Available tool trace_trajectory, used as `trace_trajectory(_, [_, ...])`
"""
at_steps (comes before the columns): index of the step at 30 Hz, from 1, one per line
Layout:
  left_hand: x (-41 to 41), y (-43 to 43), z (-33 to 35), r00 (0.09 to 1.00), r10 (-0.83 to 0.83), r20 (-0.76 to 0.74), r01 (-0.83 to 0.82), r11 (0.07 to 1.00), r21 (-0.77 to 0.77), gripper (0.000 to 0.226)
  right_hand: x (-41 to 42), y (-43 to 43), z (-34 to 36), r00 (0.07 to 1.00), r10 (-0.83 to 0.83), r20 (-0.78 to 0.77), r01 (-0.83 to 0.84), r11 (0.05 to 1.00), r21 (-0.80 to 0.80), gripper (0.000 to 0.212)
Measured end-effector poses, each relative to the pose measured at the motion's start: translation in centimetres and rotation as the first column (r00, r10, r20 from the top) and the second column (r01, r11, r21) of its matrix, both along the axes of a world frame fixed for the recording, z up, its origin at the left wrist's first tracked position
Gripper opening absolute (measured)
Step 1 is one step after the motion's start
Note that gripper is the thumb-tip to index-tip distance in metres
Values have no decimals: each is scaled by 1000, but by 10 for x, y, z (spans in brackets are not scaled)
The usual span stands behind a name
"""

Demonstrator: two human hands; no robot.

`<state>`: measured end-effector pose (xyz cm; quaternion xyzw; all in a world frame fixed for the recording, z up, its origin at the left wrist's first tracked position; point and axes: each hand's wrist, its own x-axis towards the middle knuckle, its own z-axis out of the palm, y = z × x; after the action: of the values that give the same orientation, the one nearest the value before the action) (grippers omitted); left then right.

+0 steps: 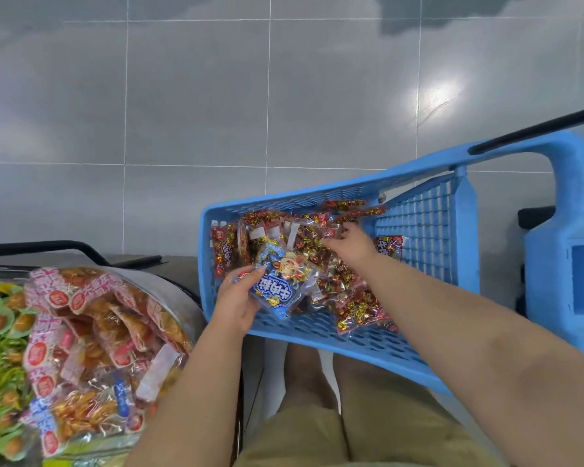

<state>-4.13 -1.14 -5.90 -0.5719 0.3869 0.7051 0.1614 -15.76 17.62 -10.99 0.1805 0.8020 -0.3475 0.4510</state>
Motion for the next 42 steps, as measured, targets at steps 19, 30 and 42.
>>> trace_trajectory(19, [5,-20,-6,990,132,47,-126,986,-113,27,9,26,28,748,-649,140,653,681,-331,3])
trace_trajectory(30, [-9,-4,1,970,-239,-43,237,970,-44,26,45,-37,40,979,-195,51,200,902,-382,12])
trace_trajectory(42, [19,-14,-17,991,-74,115,79,996,-43,38,37,0,-8,867,489,98,-498,839,218,111])
